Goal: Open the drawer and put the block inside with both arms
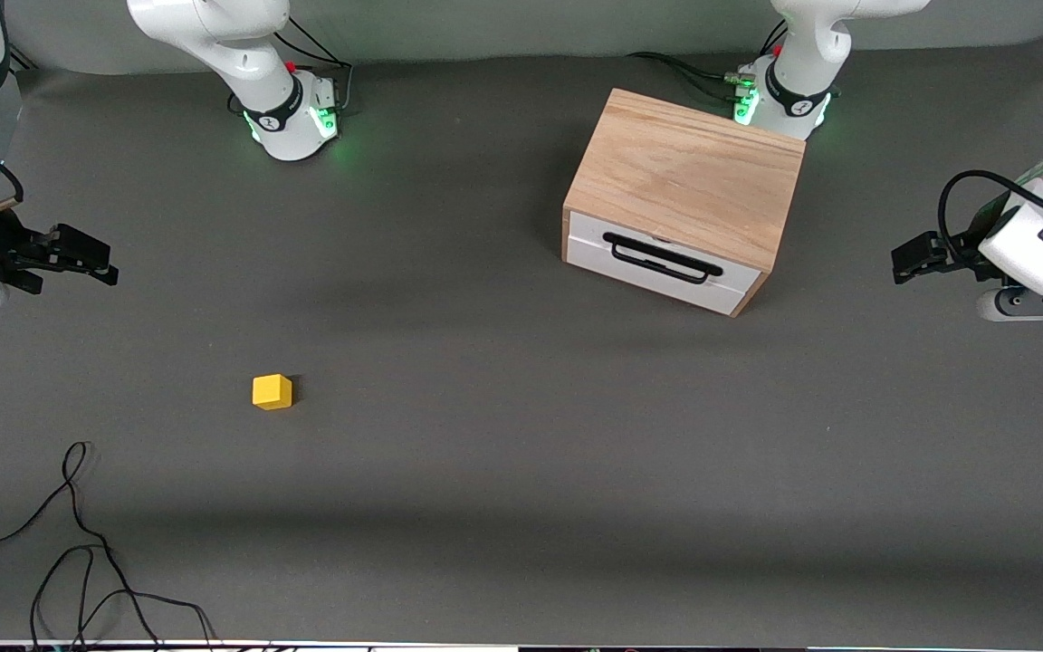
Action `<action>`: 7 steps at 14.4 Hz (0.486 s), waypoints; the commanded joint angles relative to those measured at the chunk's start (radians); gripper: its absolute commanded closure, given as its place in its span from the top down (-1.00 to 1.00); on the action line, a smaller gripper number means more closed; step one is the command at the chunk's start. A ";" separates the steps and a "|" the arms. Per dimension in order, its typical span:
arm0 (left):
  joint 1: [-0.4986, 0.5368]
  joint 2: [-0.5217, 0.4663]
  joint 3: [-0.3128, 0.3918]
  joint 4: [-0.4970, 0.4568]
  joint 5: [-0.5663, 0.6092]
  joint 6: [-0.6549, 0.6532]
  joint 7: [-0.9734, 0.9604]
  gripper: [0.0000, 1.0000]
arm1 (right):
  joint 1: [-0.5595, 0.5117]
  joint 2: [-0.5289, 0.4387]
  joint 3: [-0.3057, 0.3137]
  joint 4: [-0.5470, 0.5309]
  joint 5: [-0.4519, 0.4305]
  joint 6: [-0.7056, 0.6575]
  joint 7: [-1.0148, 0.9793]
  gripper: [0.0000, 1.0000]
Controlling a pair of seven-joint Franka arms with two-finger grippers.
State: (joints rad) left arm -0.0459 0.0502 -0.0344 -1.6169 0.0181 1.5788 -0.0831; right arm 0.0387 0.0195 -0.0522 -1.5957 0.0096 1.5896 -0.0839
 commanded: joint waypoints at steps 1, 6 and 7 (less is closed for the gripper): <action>0.006 -0.021 -0.005 -0.020 0.002 -0.006 0.031 1.00 | 0.007 0.017 -0.008 0.028 0.000 -0.017 -0.014 1.00; 0.005 -0.021 -0.005 -0.020 -0.001 -0.016 0.054 1.00 | 0.006 0.020 -0.009 0.045 0.001 -0.014 -0.014 1.00; 0.001 -0.021 -0.005 -0.020 -0.001 -0.017 0.054 1.00 | 0.006 0.031 -0.009 0.046 0.001 -0.011 -0.016 1.00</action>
State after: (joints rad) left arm -0.0459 0.0502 -0.0350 -1.6172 0.0176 1.5677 -0.0519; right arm 0.0385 0.0233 -0.0535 -1.5907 0.0096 1.5900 -0.0839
